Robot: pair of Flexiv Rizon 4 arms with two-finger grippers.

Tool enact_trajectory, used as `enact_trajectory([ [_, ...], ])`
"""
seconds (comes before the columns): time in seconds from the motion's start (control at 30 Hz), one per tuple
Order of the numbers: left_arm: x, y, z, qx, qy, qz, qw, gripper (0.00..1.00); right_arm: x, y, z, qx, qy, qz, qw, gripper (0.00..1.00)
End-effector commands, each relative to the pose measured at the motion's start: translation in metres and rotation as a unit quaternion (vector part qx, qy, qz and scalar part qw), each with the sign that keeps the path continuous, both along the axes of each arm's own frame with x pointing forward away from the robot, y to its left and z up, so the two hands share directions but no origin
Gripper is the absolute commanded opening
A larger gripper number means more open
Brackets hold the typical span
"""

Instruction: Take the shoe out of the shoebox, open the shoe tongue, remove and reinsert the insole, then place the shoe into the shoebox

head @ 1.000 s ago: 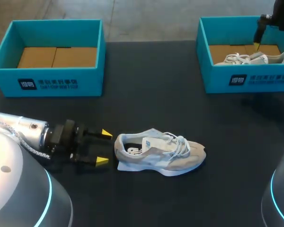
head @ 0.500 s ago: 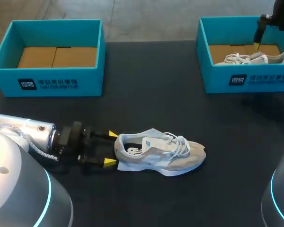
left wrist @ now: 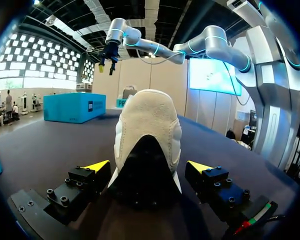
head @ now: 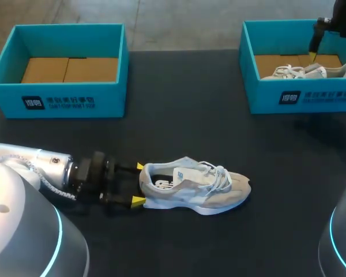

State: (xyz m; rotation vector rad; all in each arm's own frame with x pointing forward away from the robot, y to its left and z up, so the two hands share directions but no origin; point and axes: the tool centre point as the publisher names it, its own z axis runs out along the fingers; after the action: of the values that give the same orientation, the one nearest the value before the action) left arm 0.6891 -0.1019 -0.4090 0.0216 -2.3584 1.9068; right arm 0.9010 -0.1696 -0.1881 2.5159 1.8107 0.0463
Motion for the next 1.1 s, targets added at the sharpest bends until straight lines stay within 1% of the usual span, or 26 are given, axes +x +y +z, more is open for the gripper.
enact_trajectory([
  [0.03, -0.002, -0.007, -0.002, -0.002, 0.000, 0.005, 1.000, 1.00, -0.001, -0.001, 0.000, 0.001, -0.001, 0.000, 1.000, 1.00],
  [0.7, 0.001, -0.027, -0.006, -0.007, 0.003, 0.012, 1.000, 1.00, -0.001, -0.001, 0.000, 0.001, -0.001, 0.000, 1.000, 1.00],
  [1.1, 0.004, -0.035, -0.010, -0.003, 0.002, 0.010, 1.000, 1.00, -0.001, -0.001, 0.000, 0.001, -0.001, 0.000, 1.000, 1.00],
])
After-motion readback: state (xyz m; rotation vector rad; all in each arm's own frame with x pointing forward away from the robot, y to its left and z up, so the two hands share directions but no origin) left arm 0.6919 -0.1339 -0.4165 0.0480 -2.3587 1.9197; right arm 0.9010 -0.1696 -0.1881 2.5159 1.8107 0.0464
